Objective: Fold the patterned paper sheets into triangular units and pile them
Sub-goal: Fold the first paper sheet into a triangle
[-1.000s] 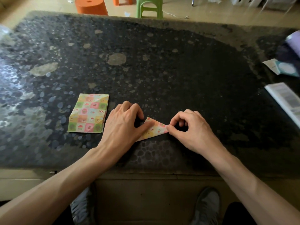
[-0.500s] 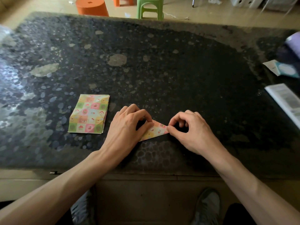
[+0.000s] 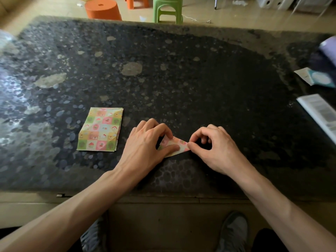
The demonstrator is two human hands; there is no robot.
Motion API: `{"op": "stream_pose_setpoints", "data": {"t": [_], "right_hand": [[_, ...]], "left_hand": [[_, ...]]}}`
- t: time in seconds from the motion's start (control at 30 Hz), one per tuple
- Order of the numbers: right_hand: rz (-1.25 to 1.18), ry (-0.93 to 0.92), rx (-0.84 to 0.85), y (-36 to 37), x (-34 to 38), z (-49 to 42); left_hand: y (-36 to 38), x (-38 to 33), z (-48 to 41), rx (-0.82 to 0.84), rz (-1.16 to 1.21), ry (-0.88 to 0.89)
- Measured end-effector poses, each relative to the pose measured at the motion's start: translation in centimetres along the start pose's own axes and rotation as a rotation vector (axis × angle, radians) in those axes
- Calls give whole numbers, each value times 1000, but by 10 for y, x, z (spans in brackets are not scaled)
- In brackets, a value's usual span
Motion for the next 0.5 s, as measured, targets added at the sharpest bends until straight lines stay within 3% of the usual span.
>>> {"op": "stream_pose_setpoints", "data": {"t": [0.37,0.5], "right_hand": [[-7,-27,-11,1,-2,0],[-30,-58,63,-4,-4,0]], "left_hand": [[0,-7,0,55,77,69],[1,-8,1,43,56,91]]}}
Point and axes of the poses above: each hand's wrist, its own z-axis away from the middle knuckle, its own y-axis out of the palm, x = y × z, the point moved 5 cm from there along -z, towards the middle knuckle, and after that the axes turned 2 degrees about -x, right-handed, at the moved point
